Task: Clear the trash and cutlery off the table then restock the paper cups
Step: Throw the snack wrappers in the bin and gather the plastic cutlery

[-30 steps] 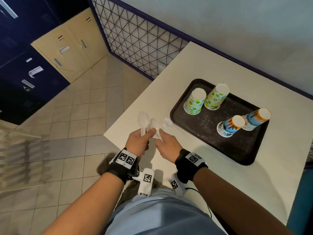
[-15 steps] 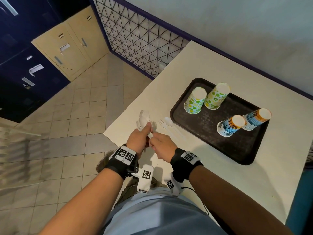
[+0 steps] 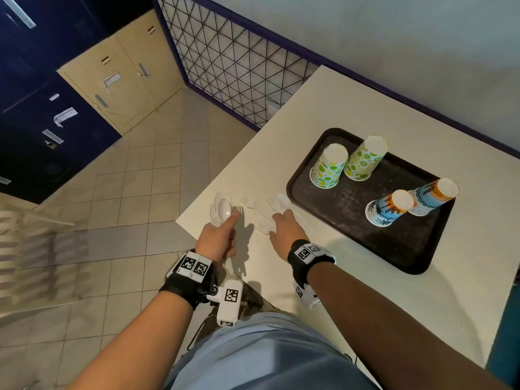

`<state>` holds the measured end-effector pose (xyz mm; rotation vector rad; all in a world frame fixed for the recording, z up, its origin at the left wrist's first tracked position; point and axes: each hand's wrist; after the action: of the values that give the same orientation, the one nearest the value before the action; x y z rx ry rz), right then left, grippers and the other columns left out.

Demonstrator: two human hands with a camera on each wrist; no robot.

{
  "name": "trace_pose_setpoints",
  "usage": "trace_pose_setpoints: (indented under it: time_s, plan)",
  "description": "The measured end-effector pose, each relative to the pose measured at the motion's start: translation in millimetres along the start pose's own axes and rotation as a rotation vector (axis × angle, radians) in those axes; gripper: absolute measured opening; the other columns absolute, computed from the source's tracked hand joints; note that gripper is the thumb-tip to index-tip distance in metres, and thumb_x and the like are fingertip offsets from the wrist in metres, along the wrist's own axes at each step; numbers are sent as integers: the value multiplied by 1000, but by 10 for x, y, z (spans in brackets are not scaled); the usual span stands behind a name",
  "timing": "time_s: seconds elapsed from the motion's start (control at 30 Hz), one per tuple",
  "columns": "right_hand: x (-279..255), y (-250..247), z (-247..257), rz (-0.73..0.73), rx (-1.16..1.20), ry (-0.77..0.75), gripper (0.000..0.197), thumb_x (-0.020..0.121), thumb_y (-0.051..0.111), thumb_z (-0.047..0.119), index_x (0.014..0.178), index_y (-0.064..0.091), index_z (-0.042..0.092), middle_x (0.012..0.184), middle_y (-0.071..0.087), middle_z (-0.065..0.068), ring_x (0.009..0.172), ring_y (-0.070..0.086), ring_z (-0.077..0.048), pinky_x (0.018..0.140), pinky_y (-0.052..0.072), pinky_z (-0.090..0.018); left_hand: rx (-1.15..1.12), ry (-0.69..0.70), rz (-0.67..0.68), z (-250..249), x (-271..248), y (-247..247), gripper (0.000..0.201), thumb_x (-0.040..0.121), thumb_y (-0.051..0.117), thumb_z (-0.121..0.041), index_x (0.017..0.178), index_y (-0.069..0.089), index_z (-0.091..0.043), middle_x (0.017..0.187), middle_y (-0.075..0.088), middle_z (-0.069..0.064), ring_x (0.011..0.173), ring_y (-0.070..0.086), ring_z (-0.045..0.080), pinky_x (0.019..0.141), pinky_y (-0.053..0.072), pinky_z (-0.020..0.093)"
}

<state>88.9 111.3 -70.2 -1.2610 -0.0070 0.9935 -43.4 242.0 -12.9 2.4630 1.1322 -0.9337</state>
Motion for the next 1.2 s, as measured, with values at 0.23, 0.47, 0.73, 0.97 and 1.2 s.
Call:
trace_pose_setpoints:
  time_s: [0.23, 0.47, 0.73, 0.97, 1.2]
  plan:
    - [89, 135, 36, -14, -213, -62, 41, 93, 55, 1, 131, 46, 11, 136, 38, -14, 113, 57, -34, 91, 52, -44, 16, -41, 14, 8, -30, -22, 44, 95, 72, -24, 57, 50, -16, 48, 42, -1, 38, 31, 14, 41, 26, 24]
    - [46, 175, -47, -56, -312, -119, 32, 97, 54, 10, 128, 48, 11, 134, 43, -11, 115, 54, -28, 90, 52, -39, 28, -38, 6, 14, -6, -104, 44, 95, 72, -24, 59, 49, -14, 48, 40, 0, 37, 30, 14, 40, 26, 22]
    - [159, -66, 264, -153, -300, -136, 35, 95, 52, 11, 130, 46, 11, 132, 46, -10, 125, 43, -31, 97, 48, -41, 26, -45, 8, -4, -1, -68, 42, 97, 70, -23, 61, 49, -15, 49, 42, -1, 35, 32, 11, 38, 26, 21]
    - [267, -10, 424, -61, -352, -110, 43, 90, 53, 2, 132, 47, 10, 137, 44, -13, 129, 42, -34, 98, 45, -43, 34, -27, -3, -14, 0, -51, 45, 98, 69, -20, 59, 49, -13, 46, 40, -2, 34, 32, 10, 36, 27, 20]
    - [257, 118, 388, -55, -399, -213, 45, 87, 56, -2, 129, 45, 9, 128, 52, -15, 118, 52, -34, 93, 47, -42, 58, -32, -33, 35, 110, -115, 45, 98, 69, -19, 59, 46, -14, 44, 36, -2, 34, 30, 13, 35, 27, 20]
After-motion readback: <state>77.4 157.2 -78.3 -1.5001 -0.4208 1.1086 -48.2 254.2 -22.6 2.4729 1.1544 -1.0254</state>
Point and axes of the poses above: each hand's wrist, its own x-axis towards the middle knuckle, its own y-axis out of the palm, z = x × y
